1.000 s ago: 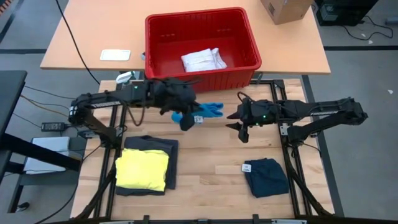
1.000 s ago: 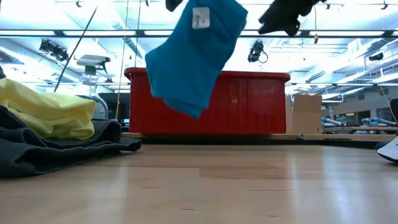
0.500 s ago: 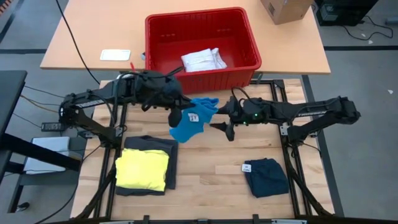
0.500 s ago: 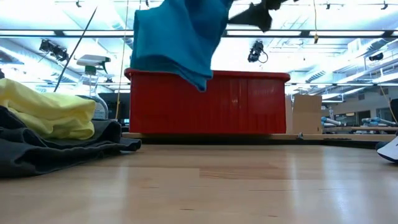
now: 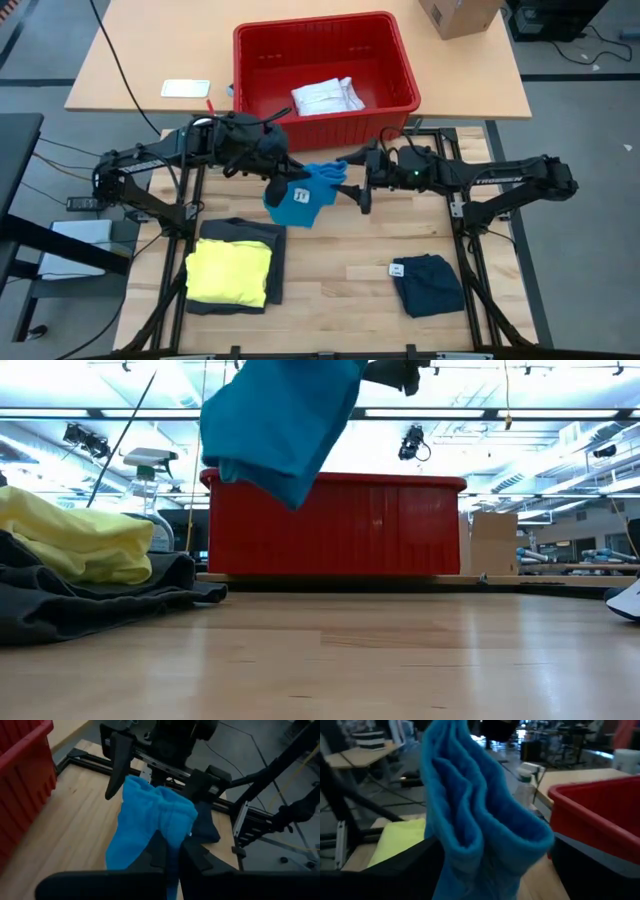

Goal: Fold Laundry from Bin
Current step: Fold the light blue short

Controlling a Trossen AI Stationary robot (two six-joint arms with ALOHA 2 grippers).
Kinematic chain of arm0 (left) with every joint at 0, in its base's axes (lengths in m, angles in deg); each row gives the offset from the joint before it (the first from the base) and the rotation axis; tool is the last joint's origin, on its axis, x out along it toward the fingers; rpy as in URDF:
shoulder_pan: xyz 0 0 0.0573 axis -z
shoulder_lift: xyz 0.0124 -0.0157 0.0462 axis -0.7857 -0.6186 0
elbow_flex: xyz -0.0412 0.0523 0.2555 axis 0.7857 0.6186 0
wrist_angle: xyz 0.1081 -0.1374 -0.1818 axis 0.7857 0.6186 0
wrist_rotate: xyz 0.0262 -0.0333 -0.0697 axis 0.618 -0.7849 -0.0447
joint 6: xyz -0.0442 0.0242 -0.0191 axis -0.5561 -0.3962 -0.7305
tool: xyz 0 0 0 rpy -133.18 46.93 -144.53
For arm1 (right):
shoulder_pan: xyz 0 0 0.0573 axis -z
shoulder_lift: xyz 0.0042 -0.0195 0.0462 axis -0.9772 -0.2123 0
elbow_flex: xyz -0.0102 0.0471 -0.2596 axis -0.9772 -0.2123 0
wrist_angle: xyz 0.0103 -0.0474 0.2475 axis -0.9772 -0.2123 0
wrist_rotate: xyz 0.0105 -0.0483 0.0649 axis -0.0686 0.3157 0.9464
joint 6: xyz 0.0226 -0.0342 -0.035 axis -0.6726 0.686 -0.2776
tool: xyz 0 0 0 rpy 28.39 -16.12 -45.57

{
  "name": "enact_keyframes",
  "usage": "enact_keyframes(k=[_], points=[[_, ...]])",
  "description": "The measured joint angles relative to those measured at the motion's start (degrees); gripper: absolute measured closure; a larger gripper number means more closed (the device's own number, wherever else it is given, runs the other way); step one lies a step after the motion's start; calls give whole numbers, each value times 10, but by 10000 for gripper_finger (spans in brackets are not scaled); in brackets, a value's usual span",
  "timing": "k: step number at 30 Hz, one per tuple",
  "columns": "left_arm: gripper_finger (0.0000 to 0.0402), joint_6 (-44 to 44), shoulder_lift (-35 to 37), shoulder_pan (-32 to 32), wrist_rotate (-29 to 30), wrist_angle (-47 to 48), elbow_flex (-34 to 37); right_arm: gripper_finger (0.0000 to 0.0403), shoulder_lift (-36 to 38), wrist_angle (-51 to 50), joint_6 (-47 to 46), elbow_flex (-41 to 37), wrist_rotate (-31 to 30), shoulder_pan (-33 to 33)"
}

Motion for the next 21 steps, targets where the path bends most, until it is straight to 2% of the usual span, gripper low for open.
enact_keyframes(k=[7, 10, 13, 17, 18, 21], points=[[381, -6, -1, 0, -52, -1, 0, 56, -12, 39, 20, -1, 81, 7], [381, -5, -3, -6, -54, -1, 0, 85, -9, 58, 16, 0, 91, 7], [381, 0, -3, -22, -40, -1, 0, 167, -8, 37, 13, 0, 92, 9], [381, 17, -11, -47, -24, -1, 0, 342, -7, -12, 4, 0, 107, 25], [381, 31, -15, -51, -8, 0, 0, 366, -7, -30, 5, 0, 106, 31], [381, 107, -42, -66, 45, -10, 1, 366, 1, -83, 12, 0, 34, 49]])
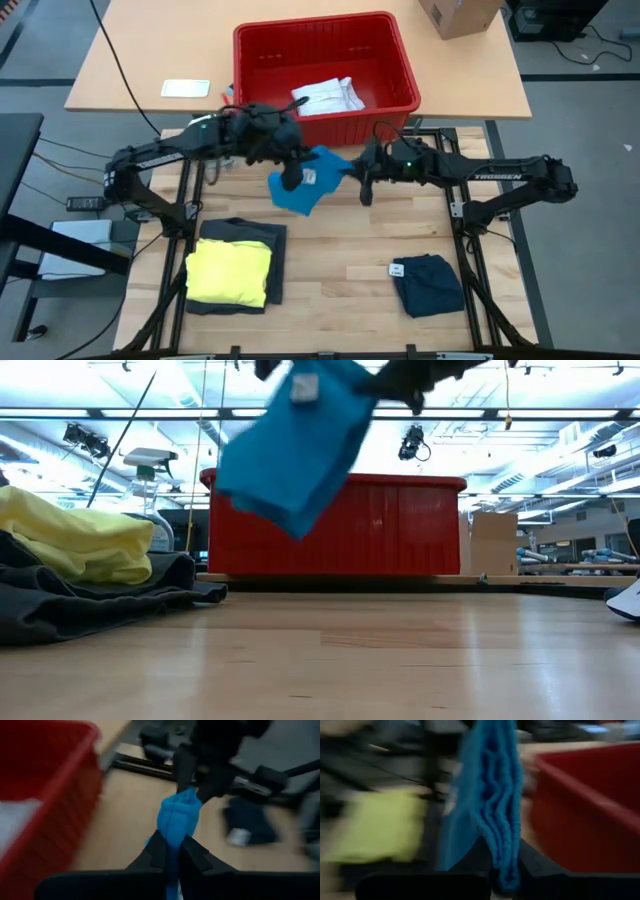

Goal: Fold Laundry from Bin
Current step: Fold the light blue short

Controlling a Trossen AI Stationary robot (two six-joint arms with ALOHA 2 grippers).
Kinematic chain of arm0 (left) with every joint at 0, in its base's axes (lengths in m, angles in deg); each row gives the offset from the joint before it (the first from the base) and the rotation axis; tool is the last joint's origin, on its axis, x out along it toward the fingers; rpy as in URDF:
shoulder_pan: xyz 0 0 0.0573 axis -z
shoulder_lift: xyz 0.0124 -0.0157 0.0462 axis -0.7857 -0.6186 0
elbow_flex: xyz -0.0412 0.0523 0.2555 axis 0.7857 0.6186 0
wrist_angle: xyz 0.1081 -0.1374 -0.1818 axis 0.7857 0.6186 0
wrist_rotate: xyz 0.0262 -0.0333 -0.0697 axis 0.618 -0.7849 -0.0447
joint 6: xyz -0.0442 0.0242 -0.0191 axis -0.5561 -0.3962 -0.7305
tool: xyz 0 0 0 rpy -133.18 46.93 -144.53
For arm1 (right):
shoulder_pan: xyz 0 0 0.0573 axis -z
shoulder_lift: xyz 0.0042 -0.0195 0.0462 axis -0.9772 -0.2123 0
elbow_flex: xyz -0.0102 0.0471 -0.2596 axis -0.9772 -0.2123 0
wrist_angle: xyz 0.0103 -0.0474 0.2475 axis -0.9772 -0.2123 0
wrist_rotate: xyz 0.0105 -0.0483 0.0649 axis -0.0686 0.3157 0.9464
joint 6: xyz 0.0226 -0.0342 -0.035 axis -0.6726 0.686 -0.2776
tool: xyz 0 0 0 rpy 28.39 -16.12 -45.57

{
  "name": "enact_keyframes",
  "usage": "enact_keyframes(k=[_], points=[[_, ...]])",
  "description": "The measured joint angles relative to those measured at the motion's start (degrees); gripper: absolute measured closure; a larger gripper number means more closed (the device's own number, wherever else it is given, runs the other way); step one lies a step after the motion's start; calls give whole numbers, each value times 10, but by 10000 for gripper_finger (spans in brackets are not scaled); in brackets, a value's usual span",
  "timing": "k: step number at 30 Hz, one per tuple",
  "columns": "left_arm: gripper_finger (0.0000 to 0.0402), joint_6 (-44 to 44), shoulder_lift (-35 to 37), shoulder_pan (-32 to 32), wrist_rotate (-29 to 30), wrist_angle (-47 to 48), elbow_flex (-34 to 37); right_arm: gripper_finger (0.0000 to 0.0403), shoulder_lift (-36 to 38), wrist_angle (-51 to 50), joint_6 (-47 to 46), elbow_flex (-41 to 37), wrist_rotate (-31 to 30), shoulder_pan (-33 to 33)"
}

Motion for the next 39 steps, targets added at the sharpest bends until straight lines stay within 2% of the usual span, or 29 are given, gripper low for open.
enact_keyframes(k=[4, 7, 10, 12, 15, 19, 22, 24, 27, 30, 34, 37, 39], points=[[381, 121, -43, -24, 26, -48, 0, 365, 30, -54, 96, 0, -138, 9], [381, 180, -73, -32, 29, -94, 0, 366, 49, -93, 169, 0, -169, 10], [381, 189, -101, -31, 31, -129, -1, 366, 49, -143, 139, 0, -172, 10], [381, 157, -128, -21, 23, -102, -1, 366, 37, -199, 70, -10, -150, 10], [381, 72, -182, 4, -17, -41, 24, 366, 18, -242, -68, -70, -81, -3], [381, -57, -252, 44, -92, -58, 106, 366, 8, -178, -192, -169, 34, -53], [381, -136, -282, 69, -182, -96, 132, 366, 8, -121, -254, -204, 117, -89], [381, -161, -287, 83, -206, -124, 138, 366, 8, -95, -273, -216, 140, -99], [381, -168, -283, 88, -176, -151, 139, 366, 6, -89, -281, -222, 126, -76], [381, -201, -277, 65, -114, -164, 139, 366, 4, -95, -294, -242, 101, -26], [381, -207, -278, 27, -20, -174, 139, 366, 1, -47, -305, -274, 97, 43], [381, -222, -300, 4, 2, -193, 138, 366, -6, 5, -323, -307, 84, 81], [381, -229, -317, -11, 5, -208, 138, 348, -13, 42, -337, -320, 76, 103]])
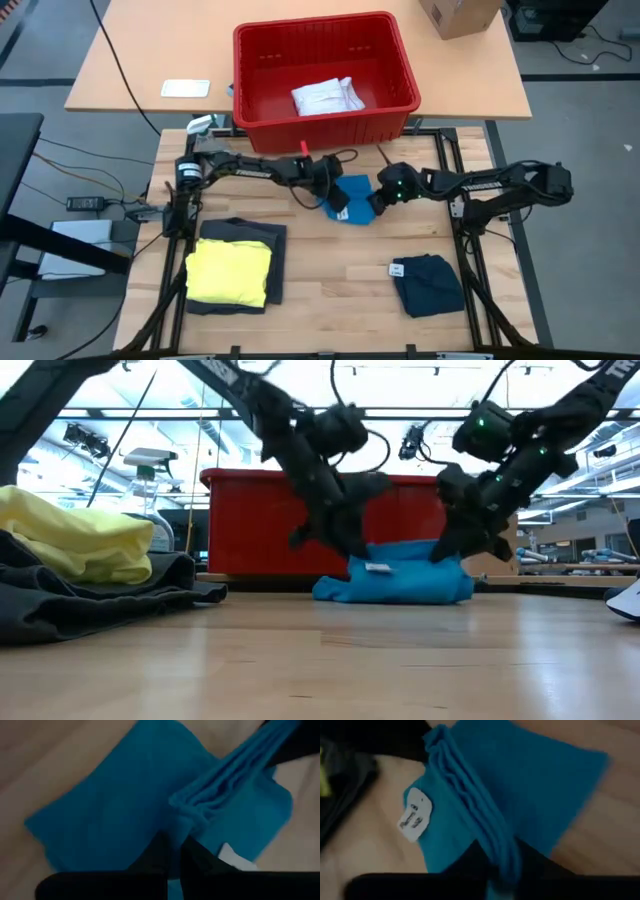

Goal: Fold Laundry from Bin
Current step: Fold the light blue short, then stack the light blue short on top of the dark blue short

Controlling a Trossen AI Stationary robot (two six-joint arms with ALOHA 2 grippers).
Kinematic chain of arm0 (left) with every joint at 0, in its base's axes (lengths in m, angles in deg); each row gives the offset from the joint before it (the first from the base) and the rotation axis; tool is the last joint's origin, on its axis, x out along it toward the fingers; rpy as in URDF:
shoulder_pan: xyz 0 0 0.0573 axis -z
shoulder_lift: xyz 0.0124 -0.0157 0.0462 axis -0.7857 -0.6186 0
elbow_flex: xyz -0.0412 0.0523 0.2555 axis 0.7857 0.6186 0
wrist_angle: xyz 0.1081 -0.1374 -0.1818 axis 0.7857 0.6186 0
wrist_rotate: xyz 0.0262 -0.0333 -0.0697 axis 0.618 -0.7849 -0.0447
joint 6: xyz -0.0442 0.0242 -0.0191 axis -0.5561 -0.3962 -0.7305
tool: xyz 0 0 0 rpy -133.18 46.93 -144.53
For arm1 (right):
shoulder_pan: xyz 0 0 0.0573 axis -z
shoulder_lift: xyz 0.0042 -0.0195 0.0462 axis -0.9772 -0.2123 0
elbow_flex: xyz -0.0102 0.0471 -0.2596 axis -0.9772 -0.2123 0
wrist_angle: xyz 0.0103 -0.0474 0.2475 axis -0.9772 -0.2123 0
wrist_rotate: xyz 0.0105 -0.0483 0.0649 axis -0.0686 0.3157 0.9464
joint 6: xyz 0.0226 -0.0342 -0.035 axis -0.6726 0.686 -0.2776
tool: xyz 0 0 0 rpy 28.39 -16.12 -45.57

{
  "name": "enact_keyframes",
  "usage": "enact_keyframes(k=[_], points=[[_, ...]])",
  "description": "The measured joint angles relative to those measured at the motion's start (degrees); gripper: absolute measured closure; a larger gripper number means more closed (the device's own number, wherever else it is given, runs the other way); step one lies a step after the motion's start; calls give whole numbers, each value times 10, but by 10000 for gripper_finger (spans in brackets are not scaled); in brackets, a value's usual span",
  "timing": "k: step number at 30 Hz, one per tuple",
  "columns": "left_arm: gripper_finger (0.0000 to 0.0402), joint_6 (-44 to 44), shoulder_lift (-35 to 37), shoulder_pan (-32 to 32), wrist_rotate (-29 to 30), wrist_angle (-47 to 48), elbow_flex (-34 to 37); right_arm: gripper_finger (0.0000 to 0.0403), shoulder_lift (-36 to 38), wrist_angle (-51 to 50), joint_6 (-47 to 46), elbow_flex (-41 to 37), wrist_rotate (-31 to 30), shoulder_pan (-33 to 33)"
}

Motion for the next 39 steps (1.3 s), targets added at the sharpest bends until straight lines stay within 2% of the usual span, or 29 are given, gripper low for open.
enact_keyframes(k=[3, 7, 9, 11, 14, 17, 20, 22, 25, 28, 34, 39], points=[[381, -28, -26, -11, 15, -5, 2, 274, 2, -2, -13, -8, -3, 22], [381, -109, -41, -22, 34, -8, 3, 177, 13, 7, -37, -5, -1, 28], [381, -130, -40, -23, 39, -18, 2, 145, 14, 12, -39, -5, -3, 17], [381, -133, -33, -22, 39, -21, 3, 128, 14, 33, 2, -6, -5, -3], [381, -110, -7, -17, 50, -16, 0, 122, 14, 40, 123, -5, -27, -41], [381, -108, 6, -17, 102, 33, 0, 124, 10, 64, 246, -5, -62, -73], [381, -100, 3, -23, 119, 57, 2, 127, -2, 129, 334, -4, -105, -91], [381, -99, 2, -29, 120, 56, 0, 127, -23, 174, 370, 2, -106, -82], [379, -138, 0, -36, 119, 76, 1, 127, -74, 169, 370, 39, -79, -54], [356, -153, 3, -39, 119, 79, 1, 127, -140, 168, 367, 87, -70, -36], [265, -156, 27, -38, 119, 127, 1, 127, -268, 168, 339, 190, -52, -22], [192, -140, 48, -41, 129, 207, 2, 127, -340, 138, 288, 255, -33, -15]])
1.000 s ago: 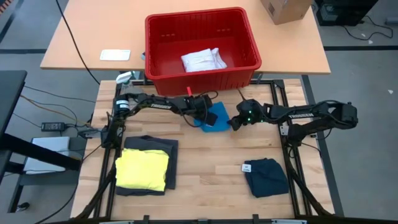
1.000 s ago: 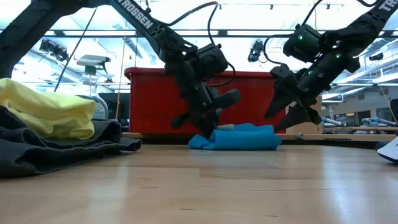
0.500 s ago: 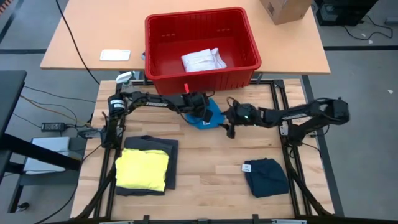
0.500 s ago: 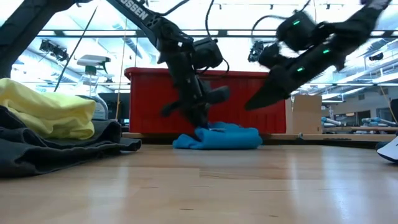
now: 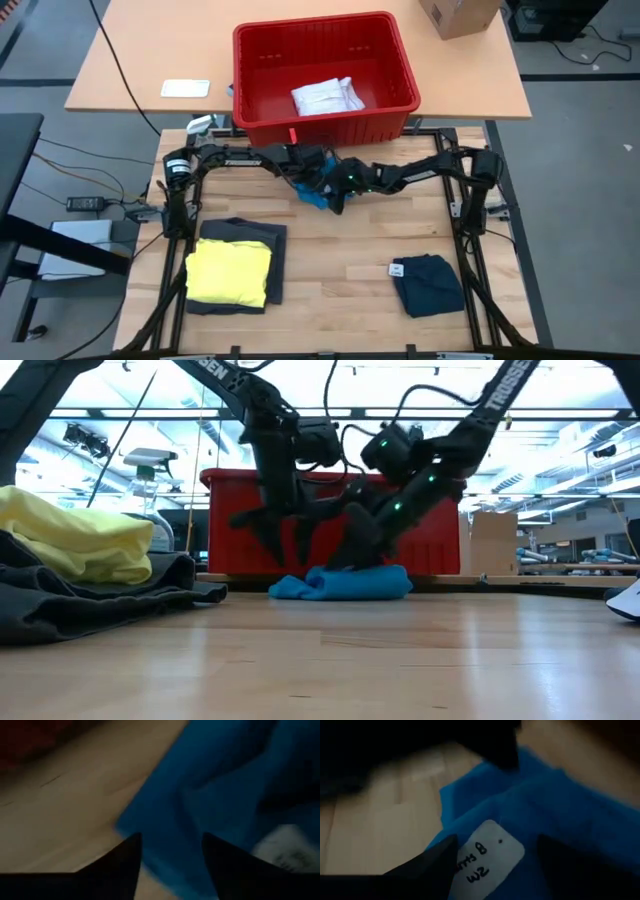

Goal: Fold Laundry from Bin
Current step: Stack the light blue short on top of the dark blue short

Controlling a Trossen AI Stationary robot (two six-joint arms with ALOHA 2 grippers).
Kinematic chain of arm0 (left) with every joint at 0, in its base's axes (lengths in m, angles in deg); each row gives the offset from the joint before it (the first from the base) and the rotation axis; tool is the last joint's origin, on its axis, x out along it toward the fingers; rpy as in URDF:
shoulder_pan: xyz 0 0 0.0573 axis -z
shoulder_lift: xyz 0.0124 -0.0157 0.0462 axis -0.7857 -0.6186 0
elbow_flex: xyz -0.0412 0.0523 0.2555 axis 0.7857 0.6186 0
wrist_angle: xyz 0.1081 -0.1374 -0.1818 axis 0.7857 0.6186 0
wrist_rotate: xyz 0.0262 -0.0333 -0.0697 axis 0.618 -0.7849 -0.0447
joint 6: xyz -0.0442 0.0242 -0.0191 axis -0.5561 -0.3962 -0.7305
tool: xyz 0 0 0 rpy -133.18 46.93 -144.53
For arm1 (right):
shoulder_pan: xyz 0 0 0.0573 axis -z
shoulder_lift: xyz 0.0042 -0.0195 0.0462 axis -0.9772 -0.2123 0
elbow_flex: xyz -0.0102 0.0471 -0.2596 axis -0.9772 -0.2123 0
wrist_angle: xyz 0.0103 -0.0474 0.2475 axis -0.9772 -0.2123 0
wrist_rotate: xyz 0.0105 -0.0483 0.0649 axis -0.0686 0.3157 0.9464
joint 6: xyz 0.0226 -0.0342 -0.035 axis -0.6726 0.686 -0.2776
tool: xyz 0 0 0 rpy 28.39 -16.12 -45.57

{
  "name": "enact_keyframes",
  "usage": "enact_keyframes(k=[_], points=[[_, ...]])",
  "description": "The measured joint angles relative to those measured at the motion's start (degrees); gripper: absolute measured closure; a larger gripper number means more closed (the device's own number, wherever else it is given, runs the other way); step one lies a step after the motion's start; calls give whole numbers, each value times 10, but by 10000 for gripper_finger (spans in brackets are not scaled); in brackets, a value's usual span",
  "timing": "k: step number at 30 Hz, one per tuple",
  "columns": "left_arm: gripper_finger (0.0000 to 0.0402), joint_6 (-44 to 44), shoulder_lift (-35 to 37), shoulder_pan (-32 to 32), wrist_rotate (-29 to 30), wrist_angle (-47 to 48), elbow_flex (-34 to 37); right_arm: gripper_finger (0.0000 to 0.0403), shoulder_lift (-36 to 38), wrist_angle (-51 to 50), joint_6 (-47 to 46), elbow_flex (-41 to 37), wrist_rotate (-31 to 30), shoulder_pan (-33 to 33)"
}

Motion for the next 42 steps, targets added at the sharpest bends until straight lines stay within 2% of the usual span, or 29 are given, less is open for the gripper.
enact_keyframes(k=[3, 7, 12, 13, 15, 19, 20, 25, 28, 33, 36, 42], points=[[164, 21, 18, 7, -13, 58, 0, 130, -31, -46, -25, 20, 14, 0], [152, 31, 42, 25, -17, 119, -2, 140, -31, -101, -71, 31, 35, -2], [150, 49, 83, 60, -83, 98, -3, 145, 27, -176, -197, 21, 185, -35], [150, 56, 89, 67, -94, 92, -3, 145, 47, -177, -219, 19, 200, -42], [150, 66, 93, 75, -110, 90, -2, 144, 94, -172, -238, 22, 179, -55], [150, 98, 97, 70, -145, 59, -2, 144, 160, -247, -238, 23, 38, -48], [150, 104, 95, 68, -151, 47, -2, 144, 172, -271, -238, 22, 24, -43], [150, 120, 75, 61, -179, -33, 0, 144, 203, -370, -214, 23, 43, -19], [150, 123, 55, 58, -202, -71, -2, 144, 198, -358, -193, 9, 54, -15], [150, 130, 14, 70, -215, -59, 0, 144, 150, -295, -203, -22, 101, -2], [150, 136, -10, 79, -210, -53, 0, 141, 118, -266, -202, -25, 109, -4], [150, 135, -57, 85, -184, -18, -1, 139, 38, -153, -221, -24, 180, -25]])
